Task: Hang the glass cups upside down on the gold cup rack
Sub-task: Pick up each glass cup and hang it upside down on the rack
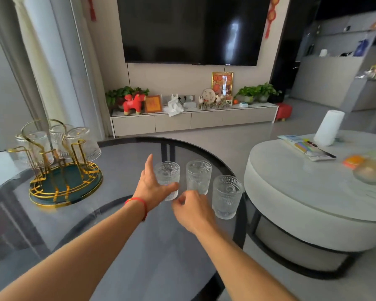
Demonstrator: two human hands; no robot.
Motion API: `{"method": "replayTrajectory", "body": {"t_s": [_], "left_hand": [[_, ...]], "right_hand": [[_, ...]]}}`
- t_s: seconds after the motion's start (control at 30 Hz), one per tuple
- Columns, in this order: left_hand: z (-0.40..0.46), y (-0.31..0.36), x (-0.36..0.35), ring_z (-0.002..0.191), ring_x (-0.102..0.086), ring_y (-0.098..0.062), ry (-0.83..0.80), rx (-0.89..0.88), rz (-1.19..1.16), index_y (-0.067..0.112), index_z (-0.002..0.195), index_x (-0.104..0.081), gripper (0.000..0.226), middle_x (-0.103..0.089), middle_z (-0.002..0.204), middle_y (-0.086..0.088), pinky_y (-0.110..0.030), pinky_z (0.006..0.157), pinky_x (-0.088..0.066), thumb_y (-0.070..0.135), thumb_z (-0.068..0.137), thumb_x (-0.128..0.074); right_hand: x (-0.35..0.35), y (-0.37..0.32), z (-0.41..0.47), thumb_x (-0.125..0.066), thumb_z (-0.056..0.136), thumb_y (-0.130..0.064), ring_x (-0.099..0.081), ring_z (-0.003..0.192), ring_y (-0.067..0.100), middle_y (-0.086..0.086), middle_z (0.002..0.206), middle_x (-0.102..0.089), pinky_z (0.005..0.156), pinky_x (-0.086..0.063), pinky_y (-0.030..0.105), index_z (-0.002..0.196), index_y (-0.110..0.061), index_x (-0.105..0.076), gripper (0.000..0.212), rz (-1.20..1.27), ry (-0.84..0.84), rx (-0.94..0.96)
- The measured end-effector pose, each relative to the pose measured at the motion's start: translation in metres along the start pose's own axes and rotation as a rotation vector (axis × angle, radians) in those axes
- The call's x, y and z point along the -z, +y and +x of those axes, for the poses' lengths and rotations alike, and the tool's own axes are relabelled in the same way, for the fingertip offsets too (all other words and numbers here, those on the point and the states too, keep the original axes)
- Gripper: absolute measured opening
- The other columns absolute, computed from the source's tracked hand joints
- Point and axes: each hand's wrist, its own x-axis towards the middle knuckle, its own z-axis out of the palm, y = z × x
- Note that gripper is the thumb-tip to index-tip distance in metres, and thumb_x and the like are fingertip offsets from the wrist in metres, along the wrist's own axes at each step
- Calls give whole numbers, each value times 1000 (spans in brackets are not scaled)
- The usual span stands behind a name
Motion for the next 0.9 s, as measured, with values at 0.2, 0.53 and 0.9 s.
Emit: {"method": "replayTrajectory", "body": {"t_s": [0.2,0.53,0.9], "left_hand": [[19,6,-5,129,-51,-32,127,37,206,14,150,-37,96,-46,146,-13,-45,107,-46,42,73,-85],[-15,-11,31,99,-60,-23,135,51,160,20,128,-44,89,-58,113,-1,-37,85,-56,59,60,-85],[-65,-54,92,100,-71,-35,104,386,-655,6,126,-58,69,-65,119,-19,-47,72,-65,44,75,-83]], "right_hand": [[4,8,1,-54,87,-28,-51,62,33,0,59,-52,44,-30,30,59,-16,-49,31,-58,-43,18],[-3,13,10,-56,85,-25,-73,79,32,10,83,-76,70,-59,40,87,-12,-75,24,-43,-119,-28],[-33,-42,-1,-45,110,-32,-66,85,36,32,118,-68,76,-61,43,134,-8,-58,37,772,-451,-138]]}}
